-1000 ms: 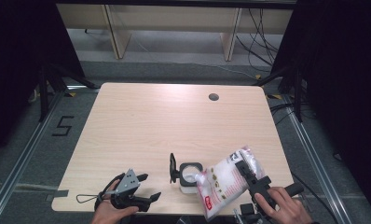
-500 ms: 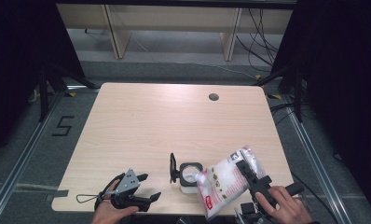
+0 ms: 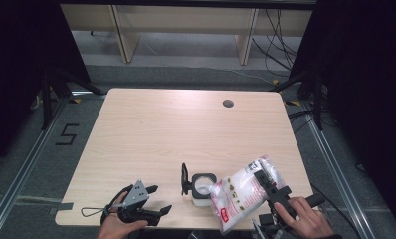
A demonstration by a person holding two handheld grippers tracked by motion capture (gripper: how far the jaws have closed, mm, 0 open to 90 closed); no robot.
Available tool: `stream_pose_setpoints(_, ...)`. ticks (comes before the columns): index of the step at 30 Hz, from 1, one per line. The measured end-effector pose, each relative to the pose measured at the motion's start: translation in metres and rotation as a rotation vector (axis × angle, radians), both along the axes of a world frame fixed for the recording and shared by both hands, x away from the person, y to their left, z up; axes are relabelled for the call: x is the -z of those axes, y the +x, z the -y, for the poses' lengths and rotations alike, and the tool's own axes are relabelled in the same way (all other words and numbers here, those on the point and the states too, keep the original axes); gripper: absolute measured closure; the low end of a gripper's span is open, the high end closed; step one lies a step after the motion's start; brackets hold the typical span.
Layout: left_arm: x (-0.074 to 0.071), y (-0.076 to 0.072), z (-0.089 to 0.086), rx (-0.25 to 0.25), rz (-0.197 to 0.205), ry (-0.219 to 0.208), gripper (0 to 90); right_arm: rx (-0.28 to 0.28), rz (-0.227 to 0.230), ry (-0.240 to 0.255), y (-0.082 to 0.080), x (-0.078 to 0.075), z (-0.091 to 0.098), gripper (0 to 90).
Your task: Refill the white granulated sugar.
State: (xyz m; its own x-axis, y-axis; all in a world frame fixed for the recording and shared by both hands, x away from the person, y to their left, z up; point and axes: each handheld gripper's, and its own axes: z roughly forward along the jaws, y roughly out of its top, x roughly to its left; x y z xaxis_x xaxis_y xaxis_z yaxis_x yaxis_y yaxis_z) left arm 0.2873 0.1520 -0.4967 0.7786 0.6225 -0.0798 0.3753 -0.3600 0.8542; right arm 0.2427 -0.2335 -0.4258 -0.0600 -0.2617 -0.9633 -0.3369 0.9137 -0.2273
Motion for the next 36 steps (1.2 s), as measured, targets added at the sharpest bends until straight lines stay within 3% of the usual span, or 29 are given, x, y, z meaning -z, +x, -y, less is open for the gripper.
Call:
stream_pose_setpoints(1,0.000,0.000,0.000,0.000,0.000,0.000,19.9,-0.024,0.014,-0.011,0.002,0.000,0.000,53.3)
stream_pose_setpoints(3,0.000,0.000,0.000,-0.005,-0.007,-0.004,19.9,-0.003,-0.007,-0.002,0.003,0.003,0.002,53.7)
stream_pose_setpoints(6,0.000,0.001,-0.001,0.000,0.003,0.017,19.9,-0.017,-0.007,-0.037,0.007,0.004,0.004,54.1)
stream_pose_setpoints(8,0.000,0.000,0.000,-0.002,-0.001,0.000,19.9,-0.019,-0.012,-0.045,0.009,0.006,0.005,54.5)
stream_pose_setpoints(9,0.000,0.001,0.000,0.008,-0.001,0.004,19.9,0.001,-0.025,-0.019,0.009,0.009,0.007,54.6)
stream_pose_setpoints(16,0.000,-0.001,0.000,-0.001,-0.014,-0.002,19.9,-0.004,-0.025,-0.048,0.014,0.015,0.009,54.9)
stream_pose_setpoints(20,0.000,-0.001,0.001,-0.004,-0.010,-0.005,19.9,0.008,-0.032,-0.041,0.016,0.021,0.010,54.9)
stream_pose_setpoints(22,0.000,-0.001,0.000,-0.005,-0.009,-0.006,19.9,0.039,-0.050,-0.032,0.016,0.024,0.012,54.9)
stream_pose_setpoints(23,-0.001,0.001,-0.001,0.003,0.002,0.020,19.9,0.033,-0.044,-0.048,0.018,0.025,0.011,54.9)
stream_pose_setpoints(24,0.000,0.000,0.000,-0.001,-0.007,0.002,19.9,0.042,-0.037,-0.039,0.017,0.027,0.012,54.9)
stream_pose_setpoints(26,0.000,0.000,0.000,0.000,-0.008,0.005,19.9,0.045,-0.047,-0.040,0.017,0.028,0.012,54.9)
stream_pose_setpoints(31,0.000,-0.001,0.001,-0.008,-0.010,-0.008,19.9,0.037,-0.035,-0.080,0.019,0.029,0.010,54.8)
stream_pose_setpoints(34,0.000,0.000,-0.001,0.001,-0.001,0.015,19.9,0.054,-0.051,-0.053,0.019,0.033,0.011,54.8)
stream_pose_setpoints(36,0.000,0.000,0.000,0.000,-0.005,-0.001,19.9,0.059,-0.054,-0.050,0.019,0.033,0.012,54.8)
